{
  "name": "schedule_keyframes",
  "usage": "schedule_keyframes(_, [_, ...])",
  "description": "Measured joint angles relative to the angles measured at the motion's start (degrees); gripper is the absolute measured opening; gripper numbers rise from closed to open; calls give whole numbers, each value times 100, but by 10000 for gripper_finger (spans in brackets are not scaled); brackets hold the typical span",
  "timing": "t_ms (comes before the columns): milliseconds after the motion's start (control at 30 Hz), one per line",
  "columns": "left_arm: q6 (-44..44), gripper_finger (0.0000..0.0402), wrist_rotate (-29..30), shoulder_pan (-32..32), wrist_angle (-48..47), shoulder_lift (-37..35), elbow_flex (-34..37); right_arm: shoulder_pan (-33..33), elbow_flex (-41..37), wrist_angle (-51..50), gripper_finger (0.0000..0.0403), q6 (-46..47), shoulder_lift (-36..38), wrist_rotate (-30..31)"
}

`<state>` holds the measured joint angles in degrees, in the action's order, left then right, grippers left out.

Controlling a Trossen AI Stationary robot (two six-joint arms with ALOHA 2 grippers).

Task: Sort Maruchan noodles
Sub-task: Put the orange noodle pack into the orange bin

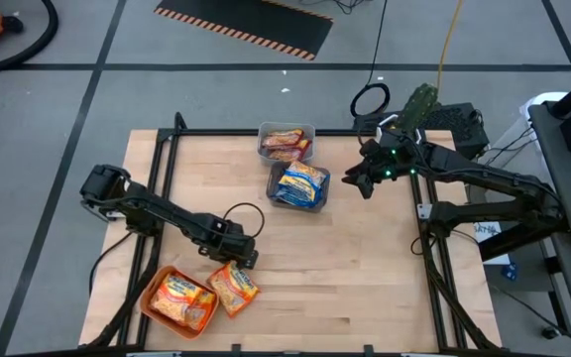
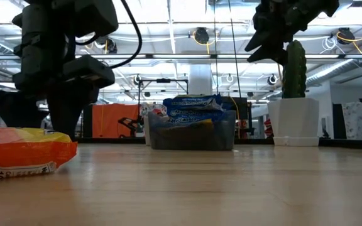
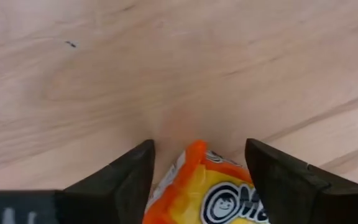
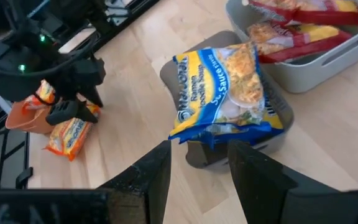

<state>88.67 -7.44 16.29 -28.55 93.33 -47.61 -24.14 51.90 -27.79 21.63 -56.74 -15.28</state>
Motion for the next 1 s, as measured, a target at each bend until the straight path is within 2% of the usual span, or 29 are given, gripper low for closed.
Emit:
schedule_keyframes(100, [34,224,-8,-2,-31,92,-12,-99,0,-32,155,-28,-4,2])
schedule_keyframes(367, [-205,93,-107,-4,-165,86,6,-250,0,57,155,14,-19,0])
schedule_keyframes(600, [-665,13,-68,-28,-172,21,18,-368,0,157,155,325,-19,8])
schedule_keyframes(667, [-688,7,-12,-33,-205,-62,19,-372,0,326,155,520,-19,8])
schedule_keyframes(800, [-870,4,170,-84,-862,-584,24,-372,0,682,155,932,-19,8])
schedule_keyframes(1000, [-1070,2,978,-389,-1237,-1570,14,-266,0,809,155,1361,-19,287])
